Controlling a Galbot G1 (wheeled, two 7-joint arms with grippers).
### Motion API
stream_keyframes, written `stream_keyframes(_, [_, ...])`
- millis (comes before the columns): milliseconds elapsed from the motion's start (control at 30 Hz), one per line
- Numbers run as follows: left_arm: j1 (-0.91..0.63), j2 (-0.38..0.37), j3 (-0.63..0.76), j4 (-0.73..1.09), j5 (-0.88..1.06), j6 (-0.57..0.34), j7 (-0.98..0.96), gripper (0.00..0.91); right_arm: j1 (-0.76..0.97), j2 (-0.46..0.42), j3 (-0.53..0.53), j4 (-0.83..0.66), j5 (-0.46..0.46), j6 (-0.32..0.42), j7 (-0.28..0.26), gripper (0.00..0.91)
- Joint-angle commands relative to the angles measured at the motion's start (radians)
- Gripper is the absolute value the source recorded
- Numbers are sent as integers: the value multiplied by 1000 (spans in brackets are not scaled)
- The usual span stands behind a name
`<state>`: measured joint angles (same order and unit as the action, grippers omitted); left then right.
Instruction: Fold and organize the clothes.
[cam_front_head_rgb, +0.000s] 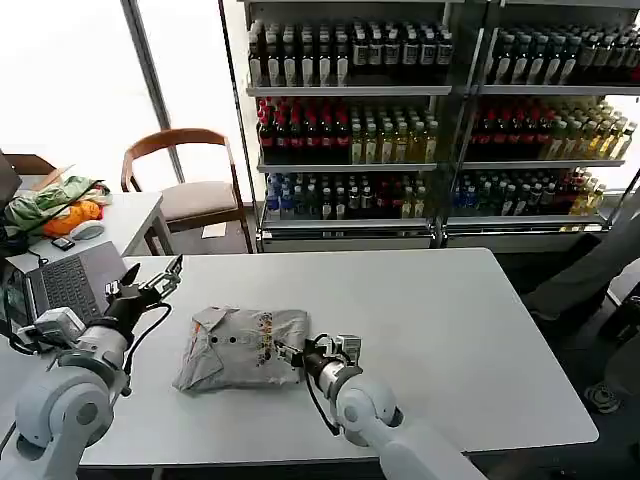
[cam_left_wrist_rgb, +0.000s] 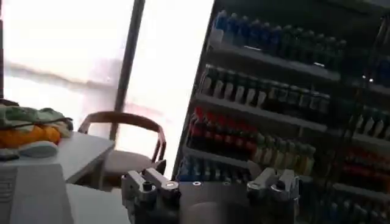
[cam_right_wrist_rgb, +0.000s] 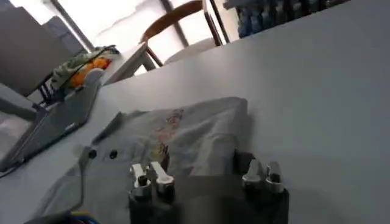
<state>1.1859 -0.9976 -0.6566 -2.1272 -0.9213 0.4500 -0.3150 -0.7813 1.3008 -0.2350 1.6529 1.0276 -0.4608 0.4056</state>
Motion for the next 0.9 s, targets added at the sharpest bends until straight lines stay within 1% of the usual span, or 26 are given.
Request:
stream_keyframes(33, [20,2,-35,-4,-28,-5,-9,907,19,28,-26,-34,8,-2,19,0])
stream_keyframes(300, [26,-5,-35,-5,-27,-5,-12,907,12,9,-21,-6,-23,19,-24,0])
stream_keyframes(467, [26,-7,-34,-1,-27,-5,-13,907,9,-20,-11,17,-31,13,-50,0])
stream_keyframes(633, [26,-12,-26,0,-26,-4,-15,907,6,-34,0,27,-34,9,-66,0])
stream_keyframes(733, [26,-11,-25,1,-26,-4,-15,907,2,-65,6,47,-43,1,-90,0])
stream_keyframes(800, [26,-10,-27,1,-26,-3,-15,907,-1,-91,15,61,-47,-17,-103,0])
stream_keyframes(900, [29,-10,-28,-2,-26,-3,-15,907,-10,-148,29,88,-55,-22,-123,0])
